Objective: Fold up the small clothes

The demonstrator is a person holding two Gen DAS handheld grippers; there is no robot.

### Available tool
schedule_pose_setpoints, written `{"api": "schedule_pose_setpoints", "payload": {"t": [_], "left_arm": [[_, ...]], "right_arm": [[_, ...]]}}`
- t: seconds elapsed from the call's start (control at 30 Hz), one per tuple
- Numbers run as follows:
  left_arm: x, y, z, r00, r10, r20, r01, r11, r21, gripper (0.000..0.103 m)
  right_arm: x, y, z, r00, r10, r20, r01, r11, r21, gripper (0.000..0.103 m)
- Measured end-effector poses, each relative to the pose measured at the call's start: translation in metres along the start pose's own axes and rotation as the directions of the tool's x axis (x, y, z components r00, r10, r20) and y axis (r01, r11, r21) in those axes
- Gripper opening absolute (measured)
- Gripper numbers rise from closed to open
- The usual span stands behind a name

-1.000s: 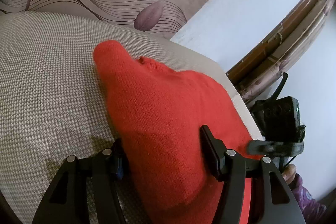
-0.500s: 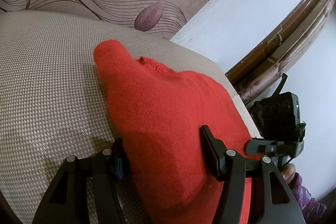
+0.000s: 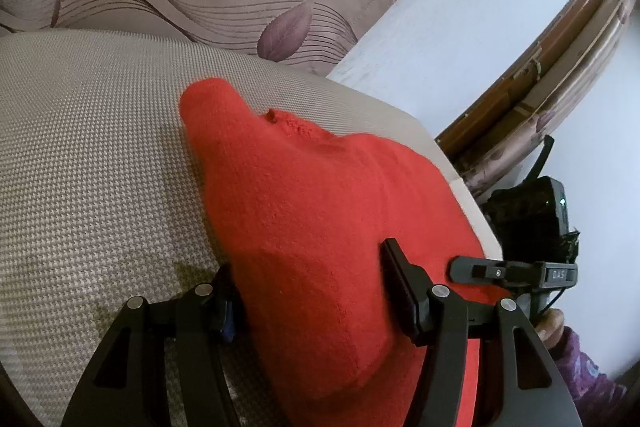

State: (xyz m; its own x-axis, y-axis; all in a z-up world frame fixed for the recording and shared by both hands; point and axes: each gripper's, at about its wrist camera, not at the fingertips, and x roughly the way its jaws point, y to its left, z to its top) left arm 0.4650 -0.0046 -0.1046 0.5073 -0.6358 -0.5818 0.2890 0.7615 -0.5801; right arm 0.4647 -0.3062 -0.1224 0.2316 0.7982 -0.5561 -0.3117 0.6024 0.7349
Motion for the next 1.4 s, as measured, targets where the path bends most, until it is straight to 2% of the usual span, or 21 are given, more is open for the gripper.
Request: {"api": "schedule_pose_setpoints", "payload": {"t": [0.33,0.7,0.77,0.83,0.93,1.1,1.4], "left_arm": [[0.006,-0.016,0.002,0.991,0.130,0.007,-0.130,0.989,0.074,0.065],[0.010,-0.023,0.001,0.979,0.201,0.022,-0.202,0.973,0.114,0.069],[0.009,-0.025,0.001,0.978,0.205,0.027,-0.206,0.971,0.123,0.065],[0.008,-0.029,0.000,0.978,0.204,0.041,-0.208,0.967,0.146,0.049],[0.003,-0.034,-0.003,0.974,0.221,0.055,-0.227,0.962,0.153,0.040],[-0.017,-0.042,-0.011,0.969,0.242,0.050,-0.247,0.958,0.146,0.035],[-0.103,-0.047,-0.047,0.948,0.308,0.079,-0.316,0.940,0.128,0.035]], "right_arm": [[0.012,0.014,0.004,0.997,-0.073,0.035,0.074,0.997,-0.019,0.051],[0.011,0.010,0.004,0.996,-0.080,0.035,0.080,0.997,-0.004,0.041],[0.011,0.009,0.003,0.996,-0.081,0.032,0.081,0.997,0.000,0.038],[0.011,0.011,0.001,0.996,-0.088,0.034,0.087,0.996,0.007,0.034],[0.011,0.018,-0.004,0.992,-0.109,0.057,0.108,0.994,0.014,0.030],[0.010,0.035,-0.018,0.992,-0.092,0.083,0.088,0.995,0.044,0.028],[0.020,0.106,-0.061,0.997,0.001,0.072,-0.003,1.000,0.021,0.028]]}}
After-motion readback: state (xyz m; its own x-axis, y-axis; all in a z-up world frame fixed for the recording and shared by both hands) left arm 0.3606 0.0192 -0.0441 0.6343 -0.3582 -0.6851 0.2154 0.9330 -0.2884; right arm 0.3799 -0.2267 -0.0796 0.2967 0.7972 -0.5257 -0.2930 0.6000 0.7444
